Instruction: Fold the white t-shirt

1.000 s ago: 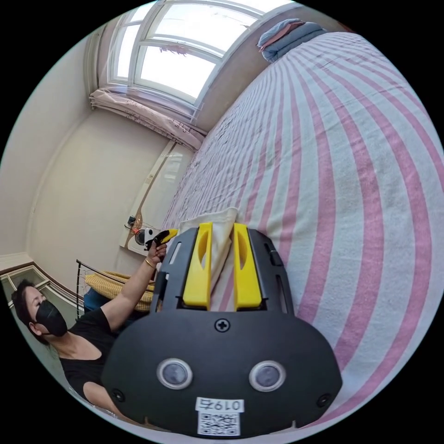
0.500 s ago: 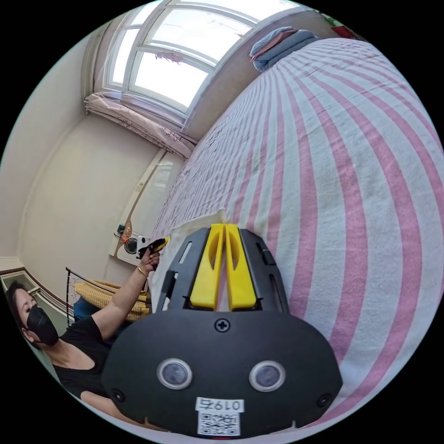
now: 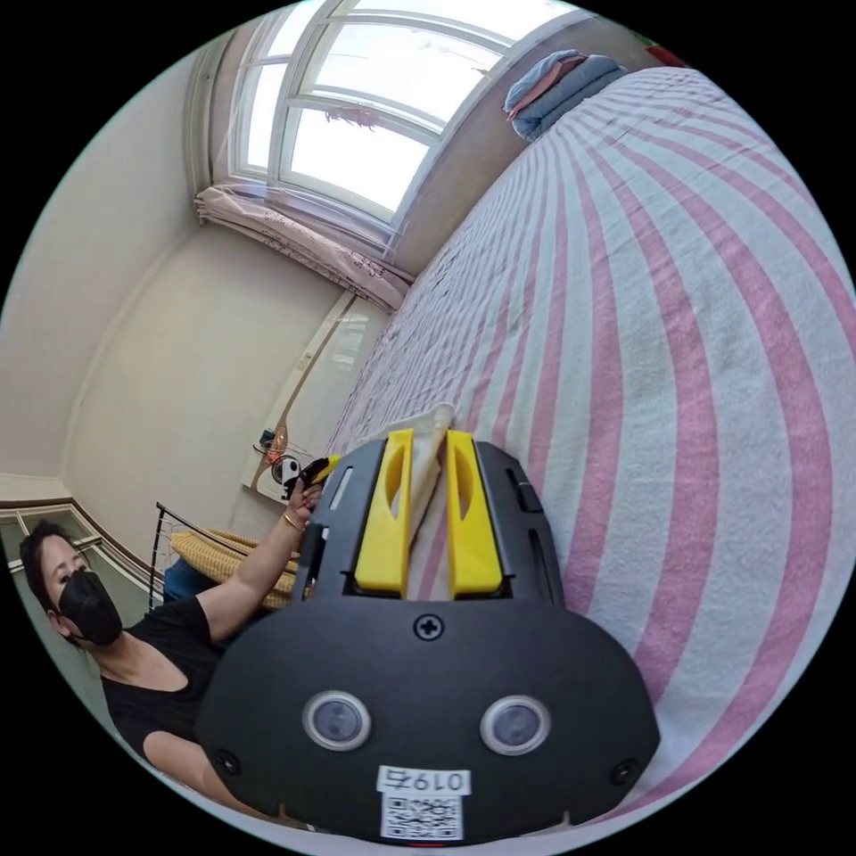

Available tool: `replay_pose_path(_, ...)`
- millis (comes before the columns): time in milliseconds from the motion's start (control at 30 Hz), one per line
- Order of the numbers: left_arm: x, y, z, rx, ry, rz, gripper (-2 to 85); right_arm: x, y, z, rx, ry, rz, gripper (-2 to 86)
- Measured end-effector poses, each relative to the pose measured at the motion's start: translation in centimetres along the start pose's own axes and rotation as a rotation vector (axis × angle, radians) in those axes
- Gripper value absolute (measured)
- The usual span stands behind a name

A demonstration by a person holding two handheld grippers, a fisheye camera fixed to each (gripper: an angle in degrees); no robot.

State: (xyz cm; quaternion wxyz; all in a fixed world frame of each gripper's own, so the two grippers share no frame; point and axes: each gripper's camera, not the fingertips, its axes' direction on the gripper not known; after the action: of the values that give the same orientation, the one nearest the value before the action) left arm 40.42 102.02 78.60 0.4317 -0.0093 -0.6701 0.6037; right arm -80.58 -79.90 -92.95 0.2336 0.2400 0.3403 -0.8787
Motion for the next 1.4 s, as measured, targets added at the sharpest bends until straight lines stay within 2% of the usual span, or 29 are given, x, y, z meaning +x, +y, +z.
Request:
replay_pose_path(167, 10.2, 3.9, 1.2, -0.085, 0.041, 0.115, 1.1, -0.3, 0.1, -0.7, 0.019, 0.059, 0.018, 1.0)
replay_pose_path(333, 19.5, 9.5, -0.1, -0.097, 0.026, 0.19, 1.0, -0.2, 0.1, -1.9, 0.009, -0.046, 0.026, 7.9)
replay_pose_path(433, 25.4, 13.1, -1.6, -0.11, -0.02, 0.216, 0.9, -2.3, 0.9, -2.9, 0.0, 0.029, -0.003, 8.5)
replay_pose_path(567, 33.6, 19.1, -3.1, -0.1, -0.033, 0.227, 0.9, -4.1, 1.9, -2.2, -0.116, 0.077, -0.004, 8.9)
replay_pose_path(900, 53.2, 31.0, -3.4, -0.114, 0.016, 0.297, 1.7, -5.4, 2.3, -2.7, -0.125, 0.167, 0.05, 1.4)
replay_pose_path(1033, 68.5, 33.7, 2.0, -0.155, 0.075, 0.531, 4.3, -5.7, 2.7, -3.0, -0.143, 0.13, 0.036, 4.1)
replay_pose_path(1167, 84.9, 37.2, 9.2, -0.149, 0.001, 0.887, 9.9, -6.0, 3.1, -4.1, -0.09, 0.125, 0.061, 5.8)
replay_pose_path(1267, 92.6, 40.1, 13.4, -0.143, -0.098, 1.052, 11.1, -6.5, 2.9, -4.4, -0.086, 0.138, 0.063, 6.5)
replay_pose_path(1400, 97.9, 42.8, 17.3, -0.214, -0.141, 1.173, 10.6, -7.7, 2.5, -3.8, -0.122, 0.141, 0.037, 7.4)
